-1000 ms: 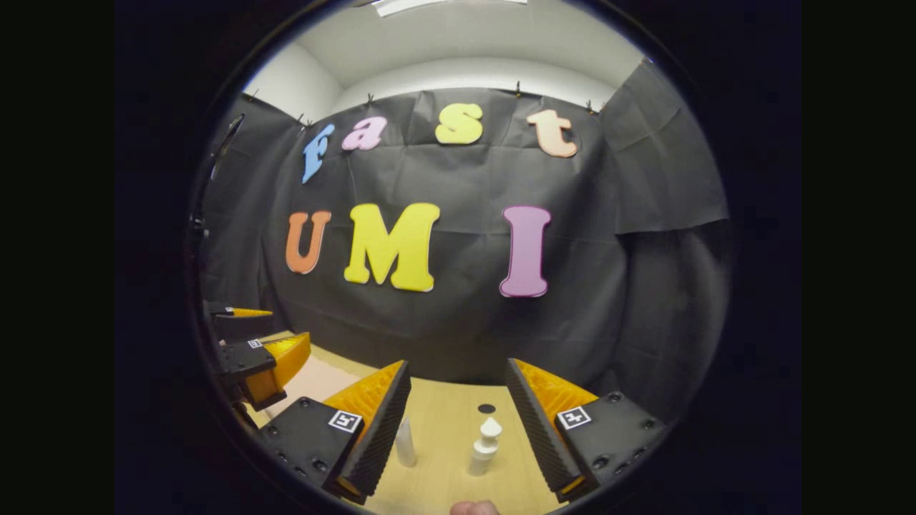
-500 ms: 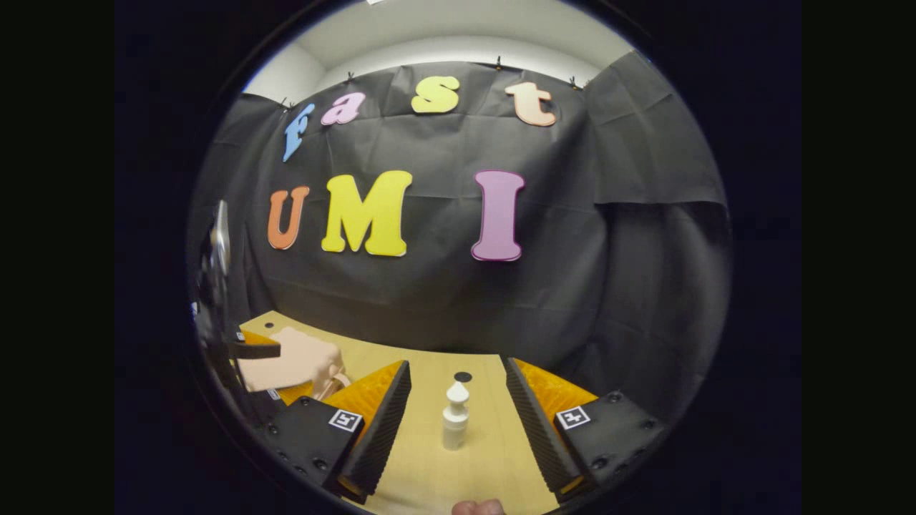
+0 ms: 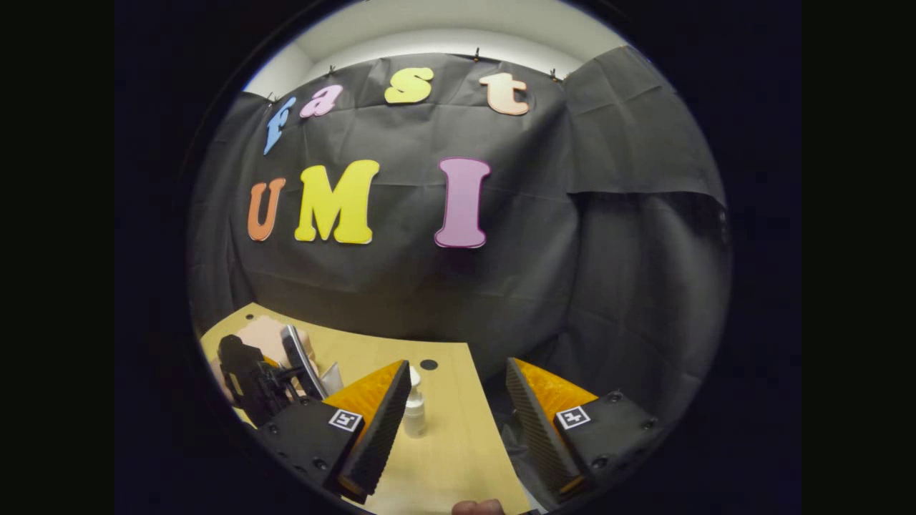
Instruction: First open the suitcase, pack the skin care products into it, and then close the suitcase.
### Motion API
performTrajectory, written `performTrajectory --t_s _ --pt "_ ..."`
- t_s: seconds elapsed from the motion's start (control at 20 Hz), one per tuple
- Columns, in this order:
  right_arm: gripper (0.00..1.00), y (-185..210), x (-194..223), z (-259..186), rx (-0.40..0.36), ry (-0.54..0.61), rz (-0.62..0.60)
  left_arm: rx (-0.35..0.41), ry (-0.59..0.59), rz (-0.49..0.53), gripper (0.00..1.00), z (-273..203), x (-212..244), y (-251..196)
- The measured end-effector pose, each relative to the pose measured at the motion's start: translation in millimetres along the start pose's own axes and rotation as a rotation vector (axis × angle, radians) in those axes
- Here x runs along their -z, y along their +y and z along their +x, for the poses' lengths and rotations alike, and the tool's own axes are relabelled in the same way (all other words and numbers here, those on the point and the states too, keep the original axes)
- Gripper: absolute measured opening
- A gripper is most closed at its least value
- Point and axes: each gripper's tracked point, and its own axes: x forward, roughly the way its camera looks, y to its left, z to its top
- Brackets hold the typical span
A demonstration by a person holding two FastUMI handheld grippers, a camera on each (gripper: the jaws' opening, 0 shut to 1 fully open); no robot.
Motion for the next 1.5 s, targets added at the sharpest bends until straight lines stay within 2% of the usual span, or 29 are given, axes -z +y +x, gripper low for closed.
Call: performTrajectory --t_s 0.05,0.15,0.3,0.4,0.45,0.6,0.8,1.05,1.2,1.3,1.5 --pt "0.80 -5 2 0 0.010 0.000 0.003 -0.003 0.011 0.022 0.88 4 -1 0" --pt "0.80 -13 6 0 0.024 0.010 0.011 0.004 0.022 0.048 0.76 11 -2 0" --pt "0.80 -20 12 -2 0.037 0.023 0.025 0.030 0.084 0.038 0.47 21 8 -3" --pt "0.80 -22 12 -4 0.039 0.023 0.030 0.044 0.107 0.044 0.37 21 7 -5" --pt "0.80 -22 12 -5 0.040 0.018 0.030 0.044 0.107 0.050 0.36 21 6 -4" --pt "0.80 -19 9 -8 0.038 0.005 0.035 0.037 0.084 0.044 0.25 13 -1 0" --pt "0.80 -10 5 -14 0.023 -0.011 0.042 -0.006 0.078 -0.094 0.06 -9 -8 21" --pt "0.80 19 -12 -11 -0.024 -0.045 0.036 -0.075 -0.081 -0.278 0.03 -57 -25 88" --pt "0.80 45 -31 -10 -0.065 -0.078 0.020 -0.142 -0.183 -0.443 0.03 -88 -11 156" --pt "0.80 64 -41 -8 -0.095 -0.095 0.009 -0.204 -0.249 -0.533 0.03 -105 14 205" --pt "0.80 100 -57 -11 -0.134 -0.117 -0.019 -0.421 -0.308 -0.624 0.03 -125 102 305"
